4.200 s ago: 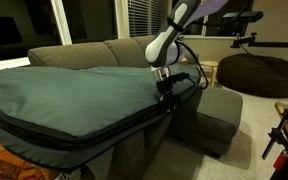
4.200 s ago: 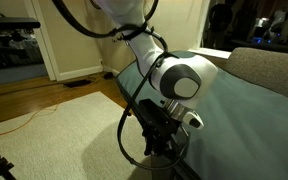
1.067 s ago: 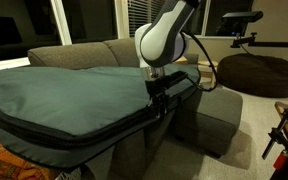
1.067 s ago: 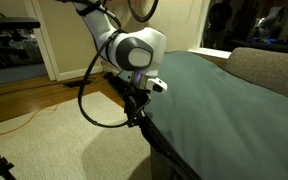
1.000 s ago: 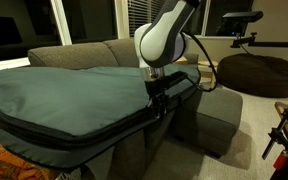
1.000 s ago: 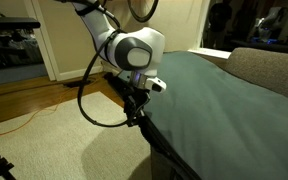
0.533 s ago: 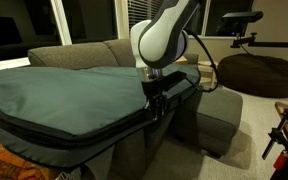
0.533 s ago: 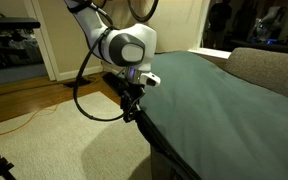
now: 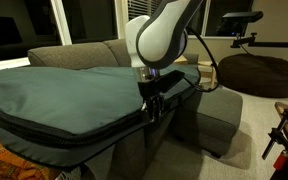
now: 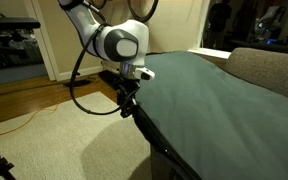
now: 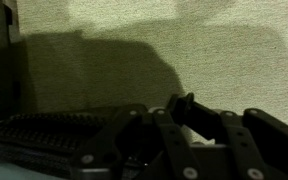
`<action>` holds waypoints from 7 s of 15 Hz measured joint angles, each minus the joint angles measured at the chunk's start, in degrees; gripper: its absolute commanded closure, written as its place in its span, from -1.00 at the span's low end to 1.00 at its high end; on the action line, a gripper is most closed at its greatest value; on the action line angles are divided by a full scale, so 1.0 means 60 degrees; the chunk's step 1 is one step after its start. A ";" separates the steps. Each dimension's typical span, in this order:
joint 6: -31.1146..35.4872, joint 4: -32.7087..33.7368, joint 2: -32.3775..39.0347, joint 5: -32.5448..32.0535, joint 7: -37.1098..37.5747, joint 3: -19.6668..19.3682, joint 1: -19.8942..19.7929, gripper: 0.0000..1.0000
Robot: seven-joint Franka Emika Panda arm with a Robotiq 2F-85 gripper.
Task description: Pull the zipper to the left side
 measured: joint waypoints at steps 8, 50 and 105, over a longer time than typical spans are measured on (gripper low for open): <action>0.0038 0.0000 -0.0050 -0.0234 0.0293 -0.0001 0.0279 0.90; 0.0118 0.0044 -0.0188 -0.1956 0.2462 -0.0057 0.1738 0.91; -0.1269 0.2619 0.1111 -0.3086 0.4838 -0.0085 0.3645 0.46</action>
